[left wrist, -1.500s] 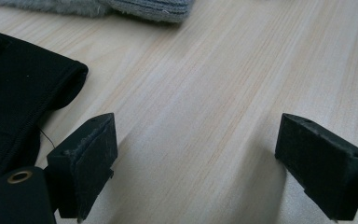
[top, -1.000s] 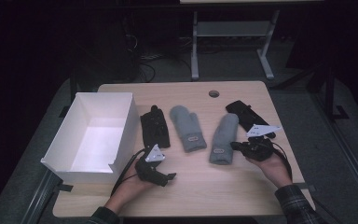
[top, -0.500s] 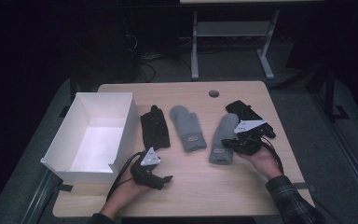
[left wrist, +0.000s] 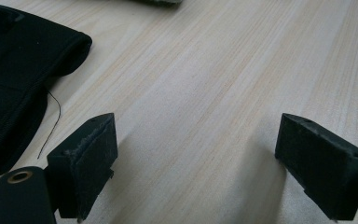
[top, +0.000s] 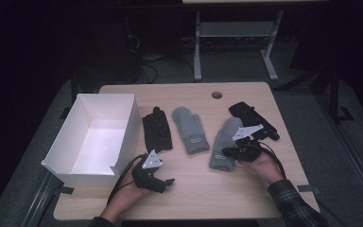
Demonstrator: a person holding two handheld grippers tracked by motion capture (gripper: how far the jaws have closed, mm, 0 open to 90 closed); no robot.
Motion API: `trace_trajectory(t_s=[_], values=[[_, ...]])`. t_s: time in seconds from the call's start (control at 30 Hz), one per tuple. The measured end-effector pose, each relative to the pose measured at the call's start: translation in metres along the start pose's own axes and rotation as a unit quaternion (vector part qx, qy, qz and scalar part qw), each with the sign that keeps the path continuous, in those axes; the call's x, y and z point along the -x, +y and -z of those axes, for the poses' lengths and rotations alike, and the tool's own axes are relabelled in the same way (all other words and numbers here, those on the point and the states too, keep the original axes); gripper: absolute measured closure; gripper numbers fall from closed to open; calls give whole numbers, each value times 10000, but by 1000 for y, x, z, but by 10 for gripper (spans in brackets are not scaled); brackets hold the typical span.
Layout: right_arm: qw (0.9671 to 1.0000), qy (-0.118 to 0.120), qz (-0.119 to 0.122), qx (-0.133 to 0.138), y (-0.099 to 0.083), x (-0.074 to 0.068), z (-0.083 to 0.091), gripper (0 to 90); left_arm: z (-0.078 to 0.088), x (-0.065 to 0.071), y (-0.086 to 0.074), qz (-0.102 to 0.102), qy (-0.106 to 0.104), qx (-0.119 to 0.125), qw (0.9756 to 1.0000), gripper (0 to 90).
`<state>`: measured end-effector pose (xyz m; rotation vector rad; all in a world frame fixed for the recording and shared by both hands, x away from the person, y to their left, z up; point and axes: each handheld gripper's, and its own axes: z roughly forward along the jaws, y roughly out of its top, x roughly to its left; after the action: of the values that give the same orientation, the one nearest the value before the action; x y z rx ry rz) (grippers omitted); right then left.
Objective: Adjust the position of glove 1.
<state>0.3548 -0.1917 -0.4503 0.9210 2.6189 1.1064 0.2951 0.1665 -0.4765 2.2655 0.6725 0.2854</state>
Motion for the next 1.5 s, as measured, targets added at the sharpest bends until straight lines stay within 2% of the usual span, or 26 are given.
trace_trajectory(t_s=[0.07,0.3,0.43,0.67,1.1,1.3,1.5], values=[[9999,74,70,-15,-1,-5,1,899,0,0,0,2,1,1,10000,122],[9998,184,32,-4,-4,-18,3,896,0,0,0,6,0,8,10000,122],[9995,309,112,-6,-5,-31,4,896,0,0,0,6,3,7,10000,122],[9990,376,252,18,-4,-45,3,897,0,0,0,5,2,6,10000,122],[9966,660,499,45,5,-66,-7,900,0,1,0,22,0,22,10000,121],[9958,759,504,57,8,-74,-11,900,0,1,0,14,-4,22,10000,121],[9942,868,623,80,15,-86,-19,900,0,1,0,25,-7,26,10000,121]])
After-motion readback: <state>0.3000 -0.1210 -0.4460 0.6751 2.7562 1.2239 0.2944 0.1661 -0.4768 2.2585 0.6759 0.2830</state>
